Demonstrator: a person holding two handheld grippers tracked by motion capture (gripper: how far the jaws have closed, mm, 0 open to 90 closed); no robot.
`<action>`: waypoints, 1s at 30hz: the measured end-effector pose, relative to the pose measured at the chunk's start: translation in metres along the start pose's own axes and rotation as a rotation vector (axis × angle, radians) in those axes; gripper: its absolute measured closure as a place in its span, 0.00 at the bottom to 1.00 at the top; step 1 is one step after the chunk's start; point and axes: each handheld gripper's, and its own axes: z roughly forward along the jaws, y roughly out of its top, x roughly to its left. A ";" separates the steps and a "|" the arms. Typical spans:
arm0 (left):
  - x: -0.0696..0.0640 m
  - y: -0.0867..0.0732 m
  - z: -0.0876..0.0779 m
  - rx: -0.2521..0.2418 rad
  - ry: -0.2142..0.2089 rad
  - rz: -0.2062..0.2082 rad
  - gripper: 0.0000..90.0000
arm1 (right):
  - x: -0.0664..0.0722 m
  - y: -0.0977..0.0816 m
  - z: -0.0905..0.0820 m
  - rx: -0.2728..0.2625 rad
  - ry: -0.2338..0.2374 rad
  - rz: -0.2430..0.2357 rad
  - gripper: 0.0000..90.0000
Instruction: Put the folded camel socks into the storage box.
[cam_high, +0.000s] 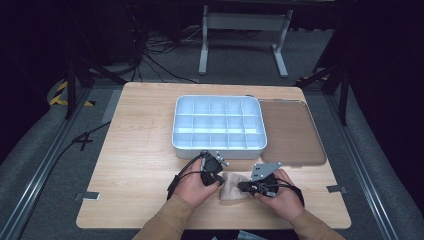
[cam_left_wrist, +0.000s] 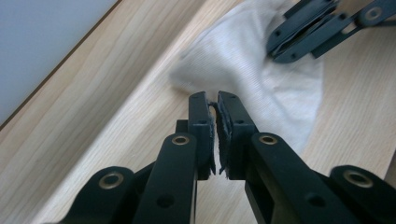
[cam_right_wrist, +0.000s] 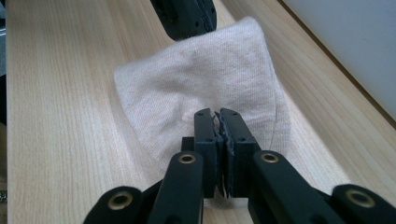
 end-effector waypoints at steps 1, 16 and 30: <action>0.001 0.000 0.001 0.011 -0.001 0.004 0.94 | 0.000 -0.001 0.000 -0.003 0.003 0.003 0.96; -0.013 0.007 0.007 0.021 -0.053 0.084 0.95 | 0.001 -0.002 0.001 -0.003 -0.014 -0.015 0.97; -0.036 0.017 0.006 -0.047 -0.073 0.287 0.90 | 0.006 0.001 0.002 0.010 -0.043 0.015 0.97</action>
